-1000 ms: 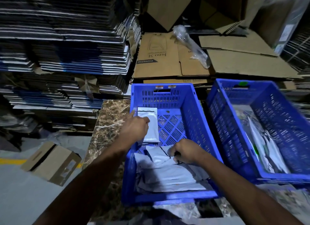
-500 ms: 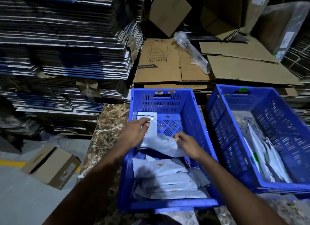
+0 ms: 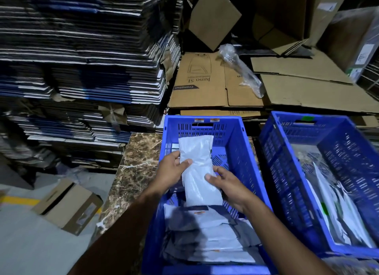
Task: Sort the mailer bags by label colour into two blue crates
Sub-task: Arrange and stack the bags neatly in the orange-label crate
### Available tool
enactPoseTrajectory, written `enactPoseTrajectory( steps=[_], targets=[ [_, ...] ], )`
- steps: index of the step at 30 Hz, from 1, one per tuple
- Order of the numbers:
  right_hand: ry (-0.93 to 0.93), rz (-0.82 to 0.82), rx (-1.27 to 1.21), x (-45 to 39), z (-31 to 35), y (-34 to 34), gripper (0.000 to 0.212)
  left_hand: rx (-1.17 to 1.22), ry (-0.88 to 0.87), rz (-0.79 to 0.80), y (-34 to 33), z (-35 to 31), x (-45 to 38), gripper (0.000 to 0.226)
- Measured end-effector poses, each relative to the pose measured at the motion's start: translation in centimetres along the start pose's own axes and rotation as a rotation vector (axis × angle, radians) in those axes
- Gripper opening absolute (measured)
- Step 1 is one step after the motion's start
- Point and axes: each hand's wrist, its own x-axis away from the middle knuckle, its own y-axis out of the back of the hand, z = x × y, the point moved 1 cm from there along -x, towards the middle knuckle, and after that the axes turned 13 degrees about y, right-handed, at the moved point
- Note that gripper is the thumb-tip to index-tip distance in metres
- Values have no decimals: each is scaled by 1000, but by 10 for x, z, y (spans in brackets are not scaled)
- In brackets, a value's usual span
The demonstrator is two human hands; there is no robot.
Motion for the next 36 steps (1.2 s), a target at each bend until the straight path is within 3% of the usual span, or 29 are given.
enactPoseTrajectory(
  steps=[3, 6, 7, 9, 11, 13, 17, 19, 22, 25, 28, 30, 32, 36],
  targets=[
    [186, -93, 136, -7, 3, 0, 33, 8, -47, 23, -1, -11, -1, 21],
    [294, -280, 372, -32, -1, 14, 61, 15, -115, -142, 16, -22, -8, 44],
    [344, -293, 498, -41, -5, 19, 65, -101, -177, -246, 25, -24, -11, 47],
    [421, -274, 669, -63, -19, 29, 68, -548, -246, -413, 41, -21, -23, 42],
    [435, -287, 704, -82, -29, 31, 71, -820, -155, -365, 45, -13, -33, 46],
    [371, -305, 670, -94, -26, 23, 69, -842, -69, -323, 42, -6, -36, 54],
    [408, -291, 733, -124, -19, 5, 52, -835, -105, -445, 39, -7, -33, 55],
    [399, -215, 806, -142, -17, -2, 48, -799, -118, -501, 40, -8, -27, 52],
    [354, 82, 969, -169, -36, -7, 39, -761, -134, -556, 42, -11, -19, 51],
    [382, -5, 1025, -178, -54, -9, 35, -771, -92, -590, 39, -14, -18, 48],
    [524, -45, 1219, -170, -49, -27, 20, -801, -202, -619, 40, -10, -26, 41],
    [490, 147, 1379, -171, -60, -43, 38, -826, -308, -620, 42, -2, -33, 39],
    [286, 297, 1483, -177, -79, -54, 60, -836, -368, -641, 43, 4, -36, 40],
    [199, 310, 1488, -195, -100, -59, 69, -831, -269, -595, 41, 2, -35, 48]
  ],
)
